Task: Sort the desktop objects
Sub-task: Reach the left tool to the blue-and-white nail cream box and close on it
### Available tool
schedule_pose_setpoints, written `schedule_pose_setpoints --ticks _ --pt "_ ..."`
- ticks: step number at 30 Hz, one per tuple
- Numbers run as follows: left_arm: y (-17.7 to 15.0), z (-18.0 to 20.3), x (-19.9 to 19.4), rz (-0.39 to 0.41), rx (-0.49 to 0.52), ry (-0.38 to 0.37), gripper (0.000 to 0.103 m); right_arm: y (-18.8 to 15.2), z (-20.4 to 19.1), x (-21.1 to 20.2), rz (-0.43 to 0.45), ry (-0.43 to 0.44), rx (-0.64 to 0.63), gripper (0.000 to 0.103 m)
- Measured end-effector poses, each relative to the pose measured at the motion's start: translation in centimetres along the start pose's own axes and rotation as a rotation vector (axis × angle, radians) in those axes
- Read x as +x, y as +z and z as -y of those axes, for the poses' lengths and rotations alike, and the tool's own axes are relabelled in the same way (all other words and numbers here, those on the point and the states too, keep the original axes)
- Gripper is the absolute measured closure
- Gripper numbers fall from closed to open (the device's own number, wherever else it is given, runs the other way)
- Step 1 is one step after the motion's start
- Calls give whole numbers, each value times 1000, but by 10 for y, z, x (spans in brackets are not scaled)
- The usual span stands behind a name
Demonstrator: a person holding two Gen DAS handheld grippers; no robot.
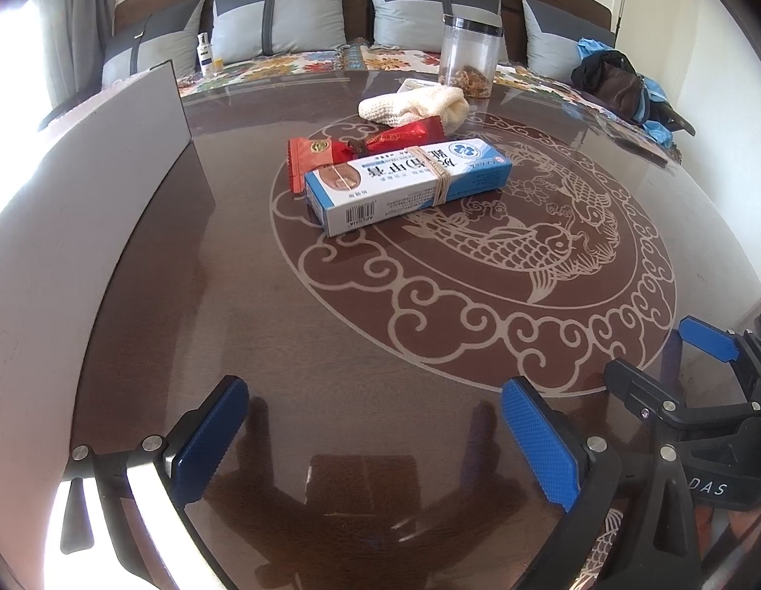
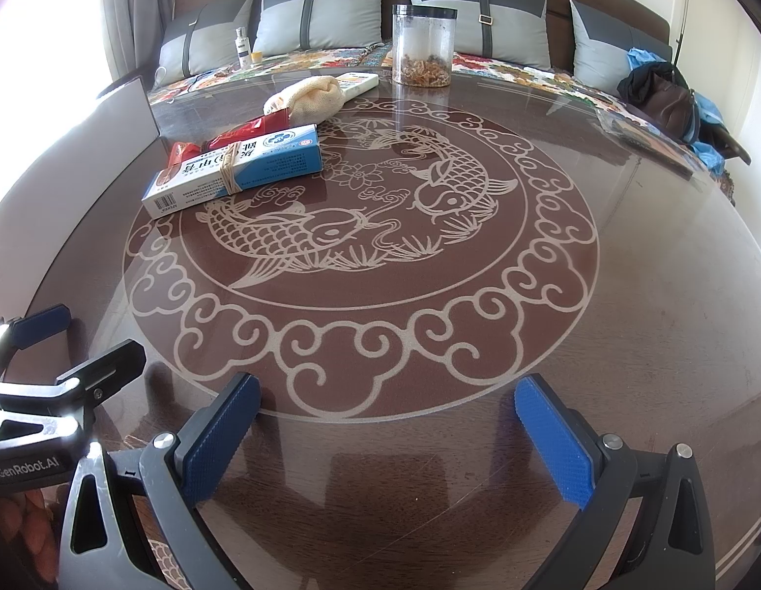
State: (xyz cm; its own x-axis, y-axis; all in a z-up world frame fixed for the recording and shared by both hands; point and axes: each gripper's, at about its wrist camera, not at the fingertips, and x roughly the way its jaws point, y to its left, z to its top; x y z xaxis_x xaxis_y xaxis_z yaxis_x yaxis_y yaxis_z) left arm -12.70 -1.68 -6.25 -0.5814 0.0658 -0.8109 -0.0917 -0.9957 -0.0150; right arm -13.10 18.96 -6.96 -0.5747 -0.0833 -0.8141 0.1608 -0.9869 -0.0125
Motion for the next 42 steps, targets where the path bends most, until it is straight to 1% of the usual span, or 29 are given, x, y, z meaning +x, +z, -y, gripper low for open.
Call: schedule_pose_setpoints --ticks 2,3,5,7,9,10,12,15,18,20,21,26,28,29,34,40,42 --pt "18 -5 -3 37 39 35 0 0 -1 0 0 0 0 0" --pt "30 -9 -4 54 41 47 0 0 0 0 0 0 0 0" --pt "58 -22 -4 79 -1 50 0 0 -1 0 0 0 0 0" --pt "86 -36 1 90 -73 50 0 0 0 0 0 0 0 0" --pt "110 -44 11 89 -128 52 0 0 -1 1 0 0 0 0" --pt "121 -44 18 81 -132 56 0 0 -1 1 0 0 0 0" --pt "137 -36 33 60 -91 85 0 0 -1 1 0 0 0 0" --pt "147 -25 57 32 -31 124 0 0 -1 1 0 0 0 0" --pt "148 -25 77 13 -47 150 0 0 0 1 0 0 0 0" --pt "146 -29 84 20 -83 173 0 0 -1 1 0 0 0 0" --pt "145 -32 87 21 -104 168 0 0 -1 1 0 0 0 0" --pt "134 -39 96 23 -186 94 0 0 -1 0 0 0 0 0" --pt "126 -43 98 -2 -226 46 0 0 -1 0 0 0 0 0" --pt "122 -42 95 8 -226 41 0 0 -1 0 0 0 0 0" --pt "101 -25 83 -4 -145 15 0 0 -1 0 0 0 0 0" --pt "58 -5 56 -23 -1 15 0 0 -2 0 0 0 0 0" --pt "45 -6 46 -19 11 6 0 0 -1 0 0 0 0 0"
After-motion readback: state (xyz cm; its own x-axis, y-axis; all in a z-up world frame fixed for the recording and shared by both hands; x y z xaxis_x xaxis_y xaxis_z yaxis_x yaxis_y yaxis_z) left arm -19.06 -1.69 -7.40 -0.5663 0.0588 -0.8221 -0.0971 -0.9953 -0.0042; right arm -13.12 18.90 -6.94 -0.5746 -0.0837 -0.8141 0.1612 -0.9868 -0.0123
